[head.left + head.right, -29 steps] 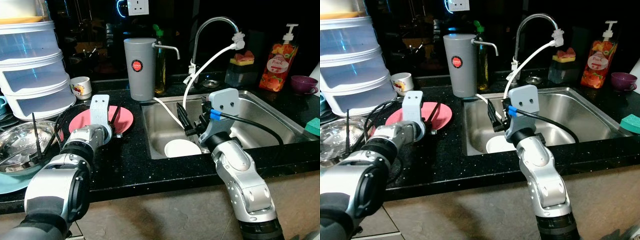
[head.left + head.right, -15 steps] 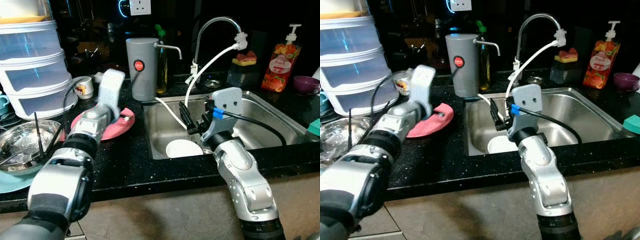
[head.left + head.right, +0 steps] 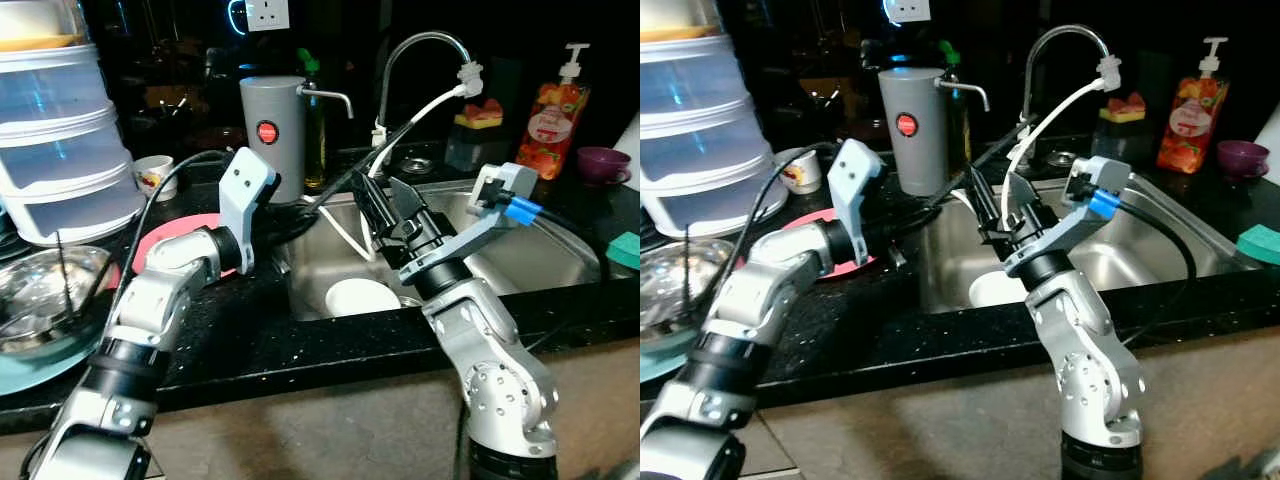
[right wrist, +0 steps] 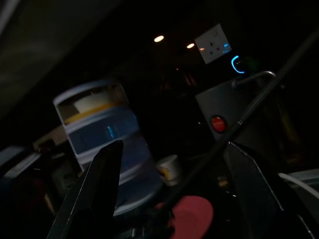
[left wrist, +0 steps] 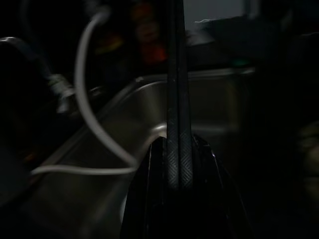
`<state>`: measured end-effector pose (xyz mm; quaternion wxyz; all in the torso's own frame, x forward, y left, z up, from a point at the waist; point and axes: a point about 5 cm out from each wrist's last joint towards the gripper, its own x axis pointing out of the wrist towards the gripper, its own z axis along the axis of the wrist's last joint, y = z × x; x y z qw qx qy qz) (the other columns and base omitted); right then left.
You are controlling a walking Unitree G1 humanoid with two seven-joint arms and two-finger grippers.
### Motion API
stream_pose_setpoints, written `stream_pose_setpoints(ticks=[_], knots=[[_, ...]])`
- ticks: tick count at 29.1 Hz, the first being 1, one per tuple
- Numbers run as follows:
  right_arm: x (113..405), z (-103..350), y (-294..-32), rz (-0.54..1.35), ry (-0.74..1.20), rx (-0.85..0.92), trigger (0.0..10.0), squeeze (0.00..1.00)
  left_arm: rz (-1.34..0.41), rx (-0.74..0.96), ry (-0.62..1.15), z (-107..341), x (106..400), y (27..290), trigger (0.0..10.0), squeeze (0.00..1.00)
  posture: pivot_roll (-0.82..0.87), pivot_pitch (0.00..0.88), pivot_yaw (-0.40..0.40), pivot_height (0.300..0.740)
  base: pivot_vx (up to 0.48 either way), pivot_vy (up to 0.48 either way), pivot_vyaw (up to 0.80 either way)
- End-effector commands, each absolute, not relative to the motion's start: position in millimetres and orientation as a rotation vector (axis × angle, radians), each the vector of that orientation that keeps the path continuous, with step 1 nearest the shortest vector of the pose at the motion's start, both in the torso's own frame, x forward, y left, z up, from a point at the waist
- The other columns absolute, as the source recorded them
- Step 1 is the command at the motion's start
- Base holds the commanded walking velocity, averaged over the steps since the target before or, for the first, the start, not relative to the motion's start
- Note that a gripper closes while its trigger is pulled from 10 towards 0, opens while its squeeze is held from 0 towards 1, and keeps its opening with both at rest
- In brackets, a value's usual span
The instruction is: Kitchen organization
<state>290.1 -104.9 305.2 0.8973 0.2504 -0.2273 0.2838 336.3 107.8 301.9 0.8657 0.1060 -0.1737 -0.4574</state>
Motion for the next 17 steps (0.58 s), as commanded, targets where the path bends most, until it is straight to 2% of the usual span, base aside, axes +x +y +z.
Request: stream_pose_setpoints(ticks=[1,11,12,13,14,15,17], knots=[[286.3,305.9,-103.6,0.609,-0.470,0.532,10.0,0.00,-0.996,0.226,-0.345,299.0,329.4,107.1,10.0,0.00,0.04,0.065,0.049,0.740,0.000,0.000,0.00],[289.0,301.5,-106.6,0.603,-0.417,0.598,10.0,0.00,-1.035,0.215,-0.321,292.8,310.0,101.7,10.0,0.00,0.04,0.062,0.042,0.740,0.000,0.000,0.00],[290.7,301.3,-108.7,0.594,-0.410,0.618,9.6,0.00,-1.034,0.212,-0.316,292.4,308.9,101.1,10.0,0.00,0.04,0.059,0.042,0.740,0.000,0.000,0.00],[293.2,300.0,-111.9,0.579,-0.398,0.650,3.5,0.00,-1.031,0.204,-0.320,293.7,308.1,100.0,10.0,0.00,0.04,0.059,0.042,0.740,0.000,0.000,0.00],[293.2,300.0,-111.9,0.579,-0.398,0.650,3.5,0.00,-1.031,0.204,-0.320,293.7,308.1,100.0,10.0,0.00,0.04,0.059,0.042,0.740,0.000,0.000,0.00],[294.0,299.0,-113.0,0.573,-0.392,0.661,1.6,0.00,-1.024,0.199,-0.325,295.0,308.4,99.8,10.0,0.00,0.04,0.059,0.042,0.740,0.000,0.000,0.00],[294.1,298.0,-113.5,0.572,-0.387,0.669,2.0,0.00,-0.998,0.200,-0.329,296.2,309.6,100.8,10.0,0.00,0.04,0.054,0.042,0.740,0.000,0.000,0.00]])
